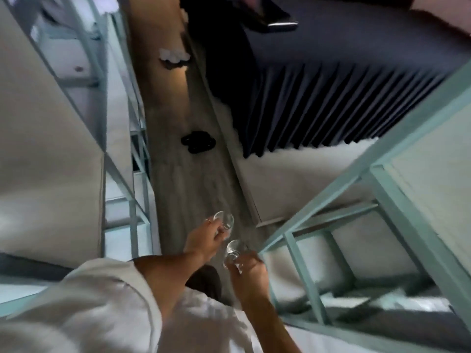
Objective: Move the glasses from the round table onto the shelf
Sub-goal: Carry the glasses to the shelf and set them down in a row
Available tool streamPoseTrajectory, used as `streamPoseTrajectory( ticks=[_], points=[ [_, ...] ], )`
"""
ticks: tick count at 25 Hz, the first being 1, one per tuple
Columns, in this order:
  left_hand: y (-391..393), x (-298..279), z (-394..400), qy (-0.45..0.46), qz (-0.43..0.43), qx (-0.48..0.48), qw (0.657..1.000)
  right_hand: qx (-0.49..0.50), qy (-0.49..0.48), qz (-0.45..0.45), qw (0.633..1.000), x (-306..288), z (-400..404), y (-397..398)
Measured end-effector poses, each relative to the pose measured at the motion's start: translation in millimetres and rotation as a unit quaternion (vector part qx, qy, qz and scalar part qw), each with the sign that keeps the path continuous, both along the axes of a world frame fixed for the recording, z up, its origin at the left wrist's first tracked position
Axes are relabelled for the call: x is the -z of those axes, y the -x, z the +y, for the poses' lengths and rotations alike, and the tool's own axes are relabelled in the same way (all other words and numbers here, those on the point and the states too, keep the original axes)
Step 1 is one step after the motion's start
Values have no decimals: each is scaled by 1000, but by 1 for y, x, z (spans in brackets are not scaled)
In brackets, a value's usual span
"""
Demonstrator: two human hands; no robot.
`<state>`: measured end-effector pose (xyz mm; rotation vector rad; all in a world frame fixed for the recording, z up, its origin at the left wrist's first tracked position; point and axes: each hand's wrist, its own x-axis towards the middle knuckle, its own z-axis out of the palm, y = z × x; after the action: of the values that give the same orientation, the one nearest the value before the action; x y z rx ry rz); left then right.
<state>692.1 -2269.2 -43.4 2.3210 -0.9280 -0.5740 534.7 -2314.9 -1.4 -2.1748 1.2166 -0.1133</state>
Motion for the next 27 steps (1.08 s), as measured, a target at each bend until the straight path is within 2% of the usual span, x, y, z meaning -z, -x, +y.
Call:
streamPoseTrajectory(
  ticks=[3,8,10,14,19,21,24,27],
  points=[
    [-32,10,-25,-3,25,0,1000,-40,-15,49,998,3,-21,-22],
    [-78,20,-90,-25,3,18,1000,-4,-14,28,1000,6,-61,-63],
    [-100,28,-124,-34,4,62,997,34,-14,18,999,12,-84,-84],
    [-152,41,-187,-46,23,192,980,80,-20,93,992,13,-145,-128],
    [-241,18,-302,-38,-18,345,938,280,-16,49,958,-5,-233,-209],
    [-265,1,-348,-13,-33,364,931,329,1,26,944,-19,-264,-227],
    [-277,-33,-427,48,-53,400,914,411,29,-30,911,-49,-315,-241],
    [-260,-75,-507,111,-67,462,877,465,82,-77,878,-84,-372,-237]
  ],
)
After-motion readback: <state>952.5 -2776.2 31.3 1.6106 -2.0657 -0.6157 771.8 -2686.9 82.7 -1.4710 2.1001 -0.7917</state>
